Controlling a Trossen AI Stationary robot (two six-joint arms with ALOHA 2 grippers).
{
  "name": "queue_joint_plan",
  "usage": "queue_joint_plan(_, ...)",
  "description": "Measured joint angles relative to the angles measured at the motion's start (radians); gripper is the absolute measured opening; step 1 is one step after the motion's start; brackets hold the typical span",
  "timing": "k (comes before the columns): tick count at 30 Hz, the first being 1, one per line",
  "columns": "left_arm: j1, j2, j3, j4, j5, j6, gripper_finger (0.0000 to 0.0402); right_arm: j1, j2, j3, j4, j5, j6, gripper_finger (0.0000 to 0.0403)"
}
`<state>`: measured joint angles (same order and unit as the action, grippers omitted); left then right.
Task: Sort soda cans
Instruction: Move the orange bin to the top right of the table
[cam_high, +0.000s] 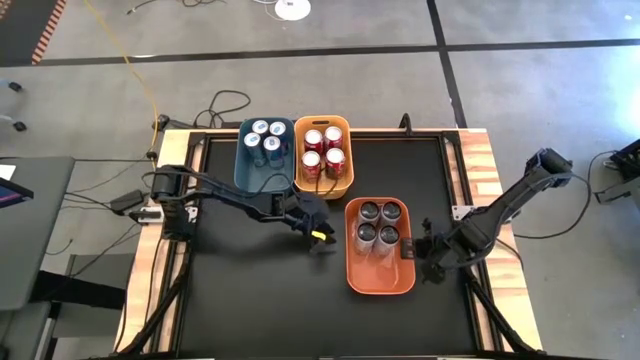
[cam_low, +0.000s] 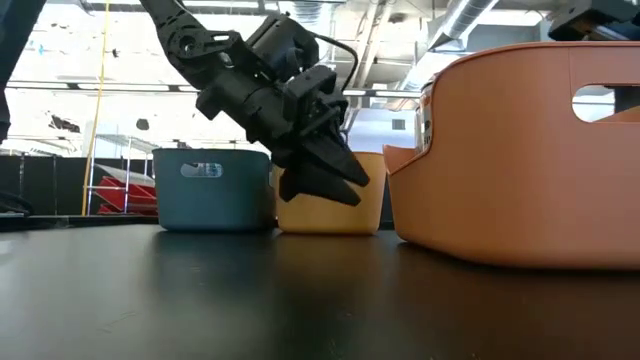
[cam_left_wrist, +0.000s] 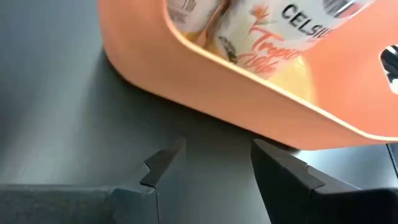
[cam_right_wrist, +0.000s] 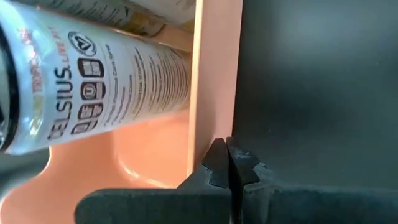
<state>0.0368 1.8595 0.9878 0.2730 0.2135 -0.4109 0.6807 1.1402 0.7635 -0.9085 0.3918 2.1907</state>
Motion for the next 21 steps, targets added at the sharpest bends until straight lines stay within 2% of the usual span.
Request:
queue_joint_plan(11,0.005,0.010,0.000,0.079,0.020,0.056,0.0177,-0.085,0.006,0.000,0.030,-0.006,-0.101,0.0000)
queue_joint_plan(21,0.043,0.075,0.061,0.138,0.070,-0.004,0.0177,-0.158,0.006,0.000,0.008,-0.002,-0.189,0.0000)
